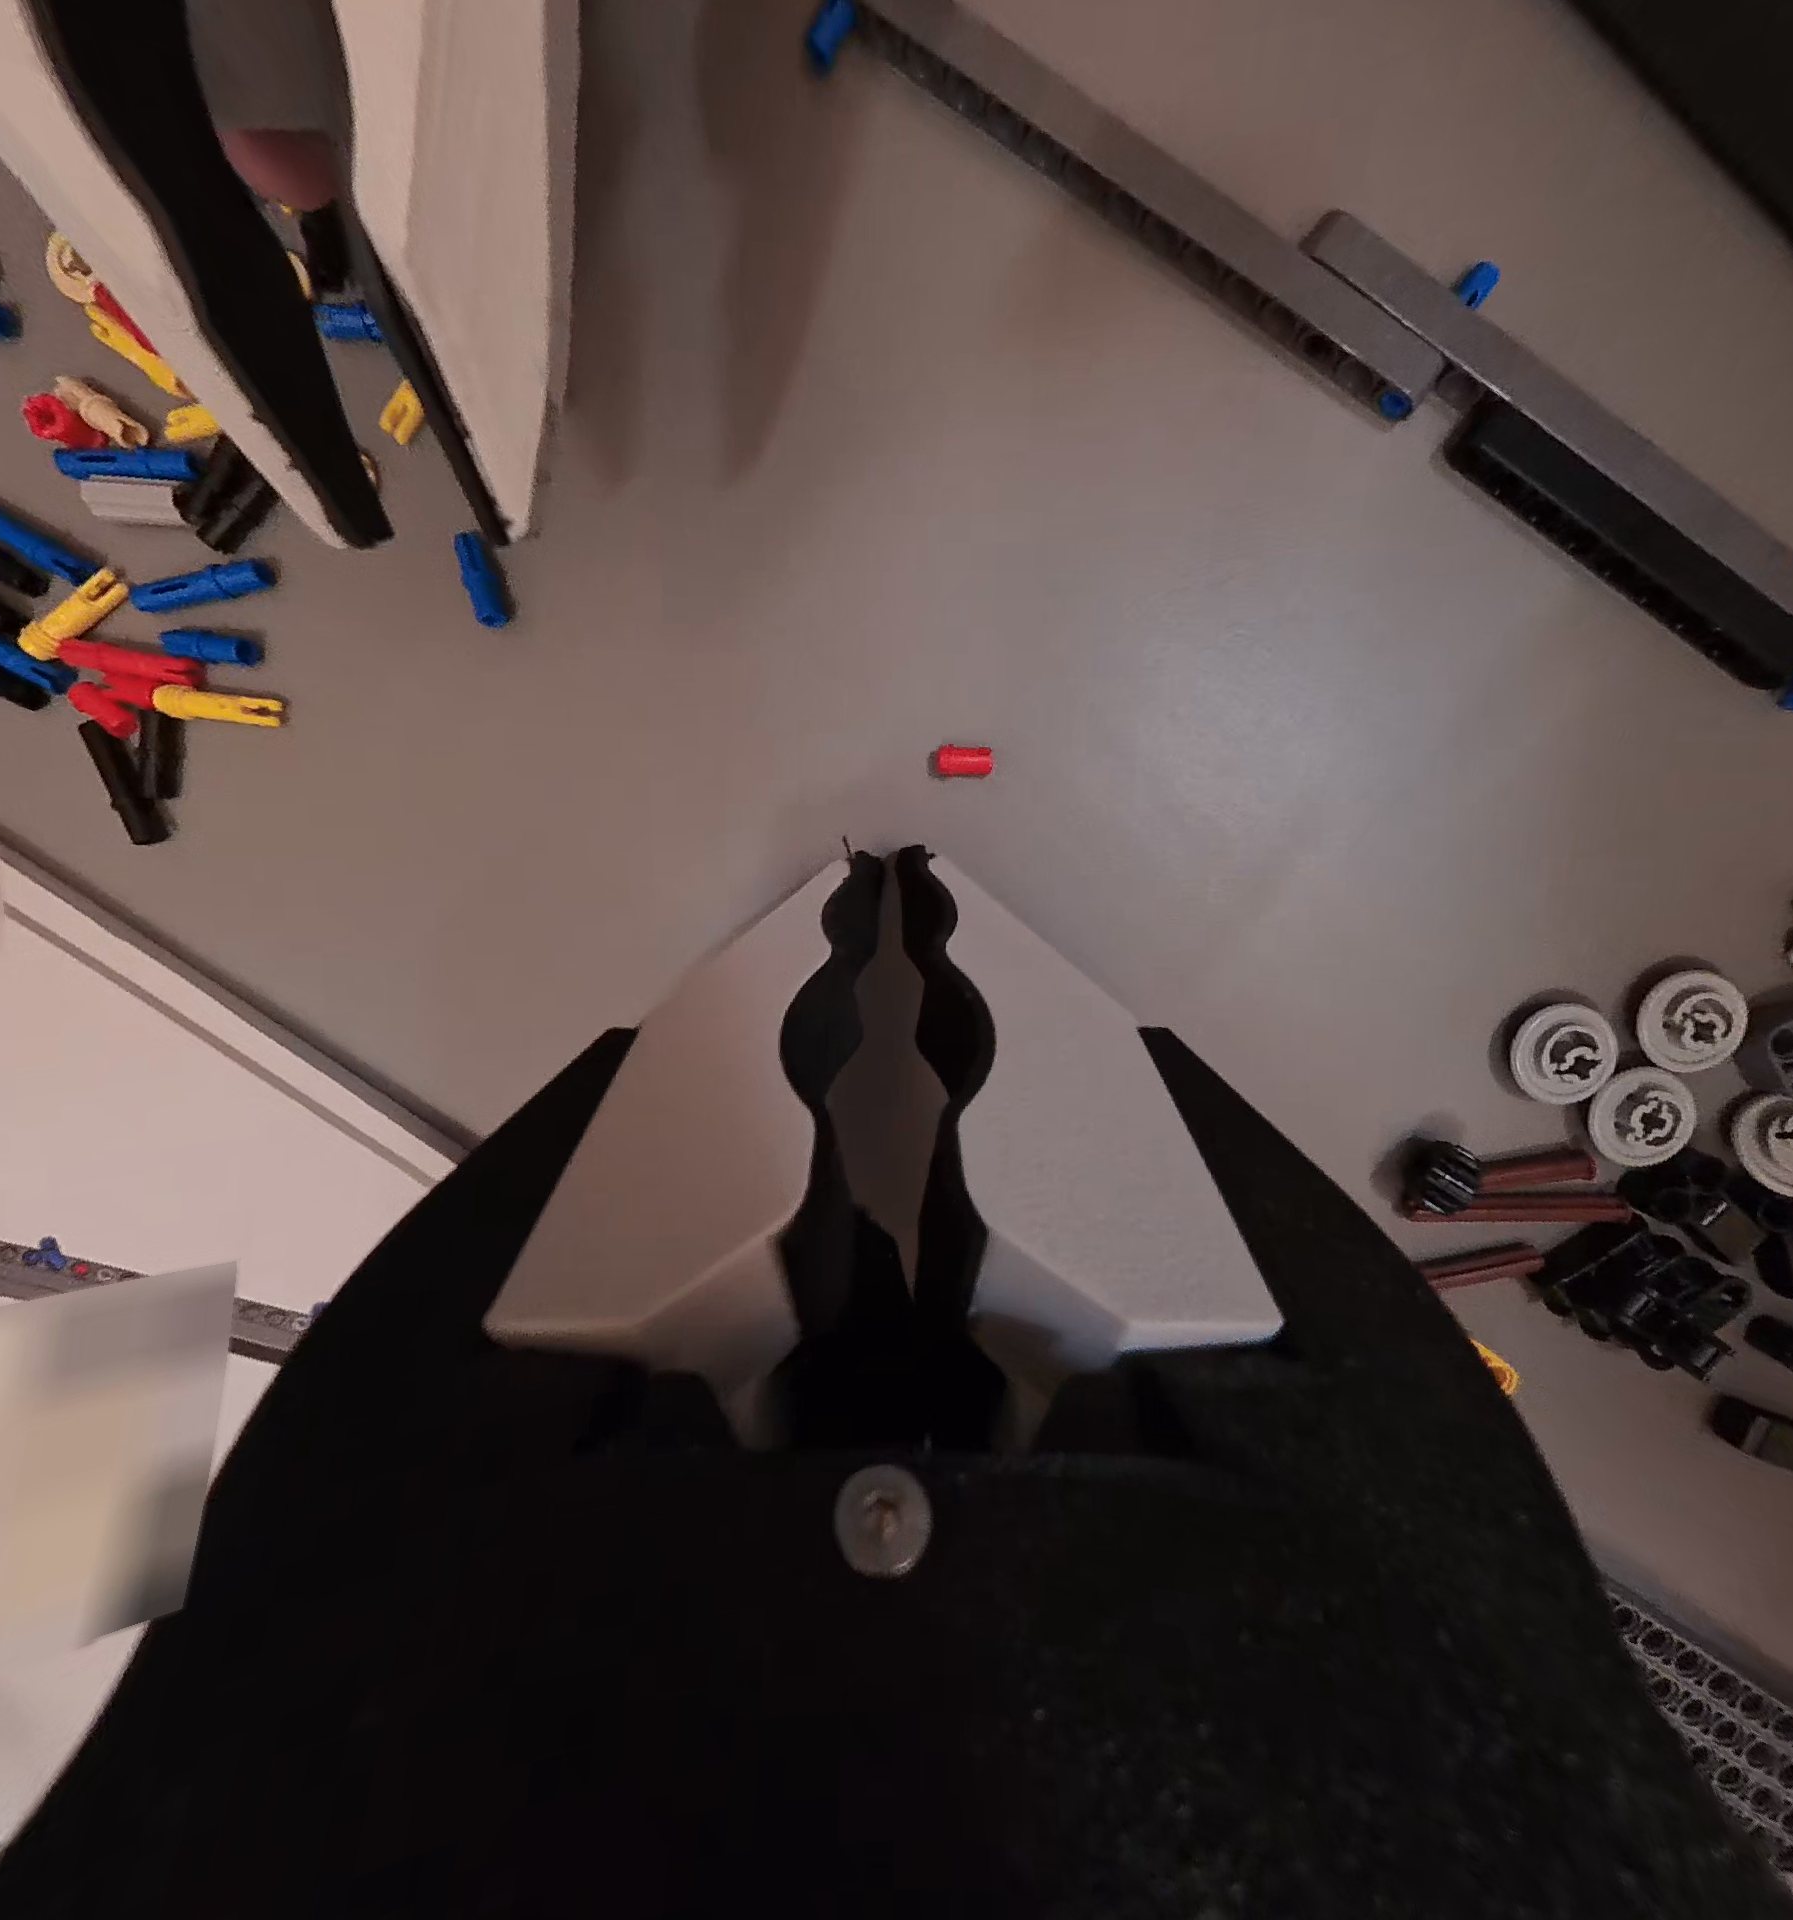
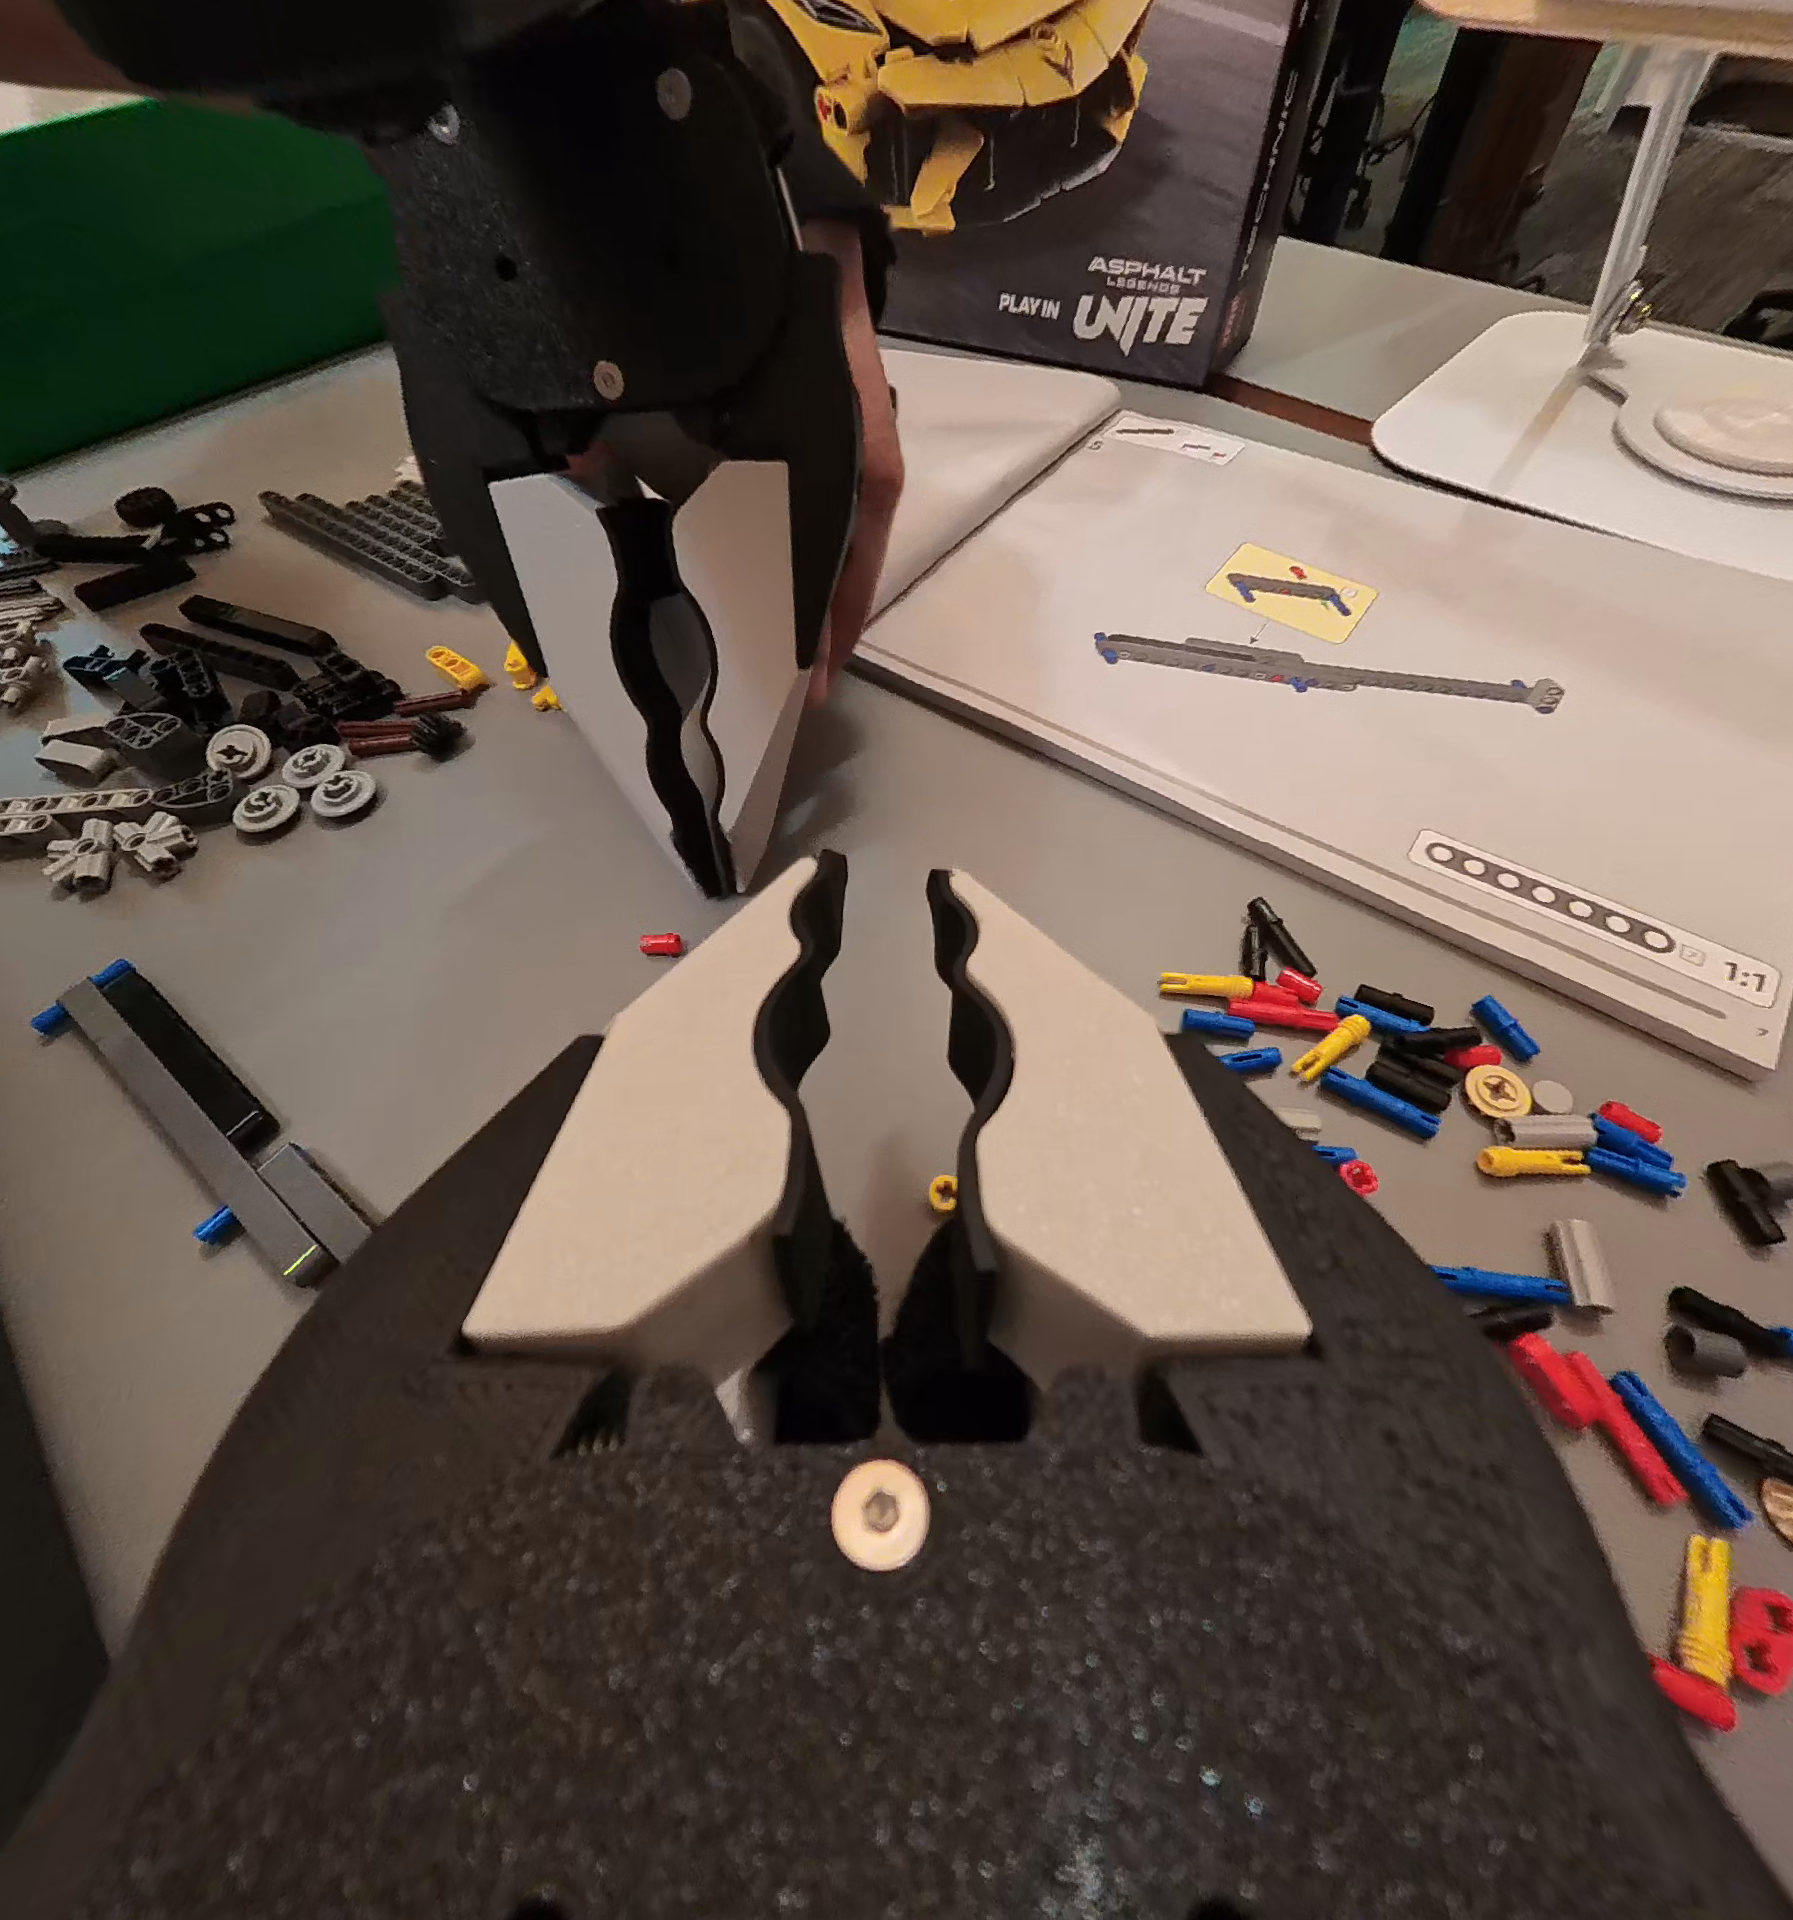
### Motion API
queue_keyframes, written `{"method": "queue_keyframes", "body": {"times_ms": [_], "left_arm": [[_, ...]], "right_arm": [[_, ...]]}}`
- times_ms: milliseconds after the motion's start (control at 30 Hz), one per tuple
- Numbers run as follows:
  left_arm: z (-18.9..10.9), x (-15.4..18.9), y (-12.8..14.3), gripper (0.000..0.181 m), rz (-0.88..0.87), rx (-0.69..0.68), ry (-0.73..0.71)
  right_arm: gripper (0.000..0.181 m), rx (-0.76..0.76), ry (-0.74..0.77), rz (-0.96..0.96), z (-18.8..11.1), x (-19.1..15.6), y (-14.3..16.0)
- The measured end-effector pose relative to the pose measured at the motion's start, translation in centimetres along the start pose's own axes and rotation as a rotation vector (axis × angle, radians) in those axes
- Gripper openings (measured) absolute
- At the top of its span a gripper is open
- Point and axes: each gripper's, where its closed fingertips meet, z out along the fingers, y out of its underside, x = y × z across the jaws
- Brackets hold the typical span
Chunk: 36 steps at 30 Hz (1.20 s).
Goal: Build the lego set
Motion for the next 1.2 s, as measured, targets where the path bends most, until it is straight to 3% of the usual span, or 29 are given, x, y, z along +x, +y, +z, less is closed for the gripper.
{"method": "queue_keyframes", "body": {"times_ms": [133,200,300,500,633,767,900,1200], "left_arm": [[-0.3,0.3,-0.5,0.012,-0.065,0.015,-0.027],[-0.5,0.8,-1.1,0.025,-0.207,0.027,0.005],[-0.6,1.1,-2.0,0.024,-0.449,0.088,-0.033],[-1.8,1.1,-2.3,0.023,-0.956,0.22,-0.421],[-0.7,2.3,-2.9,0.023,-1.199,0.288,-0.627],[-0.5,1.9,-2.1,0.017,-1.252,0.211,-0.856],[0.6,1.8,-1.9,0.018,-1.322,0.213,-0.857],[0.7,1.1,-1.6,0.014,-1.295,0.194,-0.857]], "right_arm": [[0.016,-0.009,-0.006,-0.006,0.2,-0.2,0.1],[0.016,-0.013,-0.004,-0.008,0.2,-0.2,0.2],[0.016,-0.012,0.002,-0.013,0.1,-0.1,0.2],[0.015,0.001,0.014,-0.015,-0.2,0.1,-0.2],[0.015,-0.007,0.011,-0.025,-0.1,-0.1,-0.1],[0.015,-0.007,-0.004,-0.037,0.0,-0.6,-0.2],[0.014,-0.008,-0.015,-0.044,0.1,-0.9,-0.1],[0.014,-0.033,-0.028,-0.052,0.4,-1.2,0.3]]}}
